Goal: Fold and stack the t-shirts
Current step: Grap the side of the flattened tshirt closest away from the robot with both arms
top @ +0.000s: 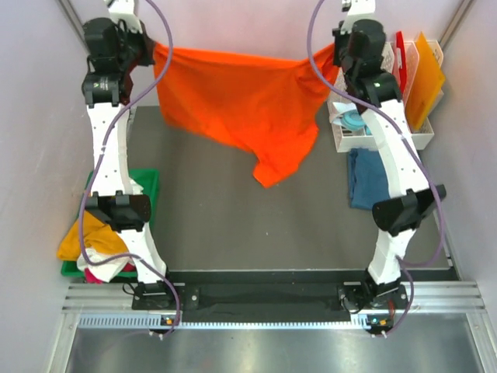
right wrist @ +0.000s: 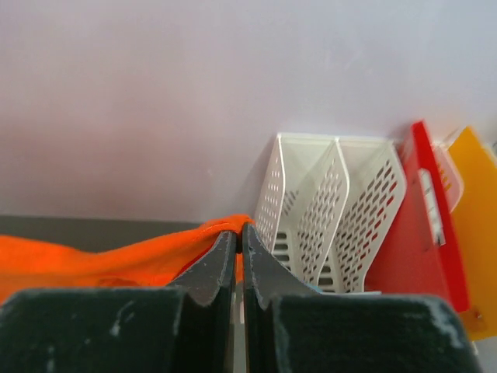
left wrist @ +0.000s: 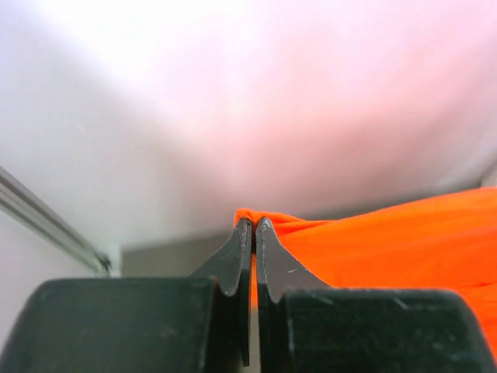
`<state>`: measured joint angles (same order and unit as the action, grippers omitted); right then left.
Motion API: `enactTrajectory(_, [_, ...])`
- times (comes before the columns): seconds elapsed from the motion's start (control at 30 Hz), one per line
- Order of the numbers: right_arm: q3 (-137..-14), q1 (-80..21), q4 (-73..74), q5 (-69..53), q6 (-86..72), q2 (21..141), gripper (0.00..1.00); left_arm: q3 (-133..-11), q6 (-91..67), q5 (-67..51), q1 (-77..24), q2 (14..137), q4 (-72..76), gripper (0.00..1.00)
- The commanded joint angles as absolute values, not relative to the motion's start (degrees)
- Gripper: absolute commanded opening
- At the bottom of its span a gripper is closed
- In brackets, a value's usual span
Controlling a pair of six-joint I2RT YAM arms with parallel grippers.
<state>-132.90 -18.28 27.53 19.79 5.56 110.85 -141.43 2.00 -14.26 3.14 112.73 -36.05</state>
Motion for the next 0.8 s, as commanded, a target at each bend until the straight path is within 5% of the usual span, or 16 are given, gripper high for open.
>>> enactTrajectory(0.0, [-134.4, -20.1, 19.3, 21.2, 7.6, 98.4, 0.00, -146.9, 0.1, -10.7, 3.1, 106.2, -25.6, 0.00])
enactTrajectory(0.13, [-126.1, -20.7, 18.5, 22.9, 9.5, 94.7, 0.00, -139.5, 0.2, -10.9, 3.3, 103.5, -25.8, 0.00])
enactTrajectory(0.53, [-77.4, -25.8, 7.1, 25.0, 5.1, 80.9, 0.00, -81.4, 5.0, -14.0, 3.3, 83.4, -22.9, 0.00])
enactTrajectory(0.77, [-60.0, -30.8, 8.0, 26.8, -2.6, 73.5, 0.00, -62.6, 9.9, -16.7, 3.3, 70.4, -24.5, 0.00])
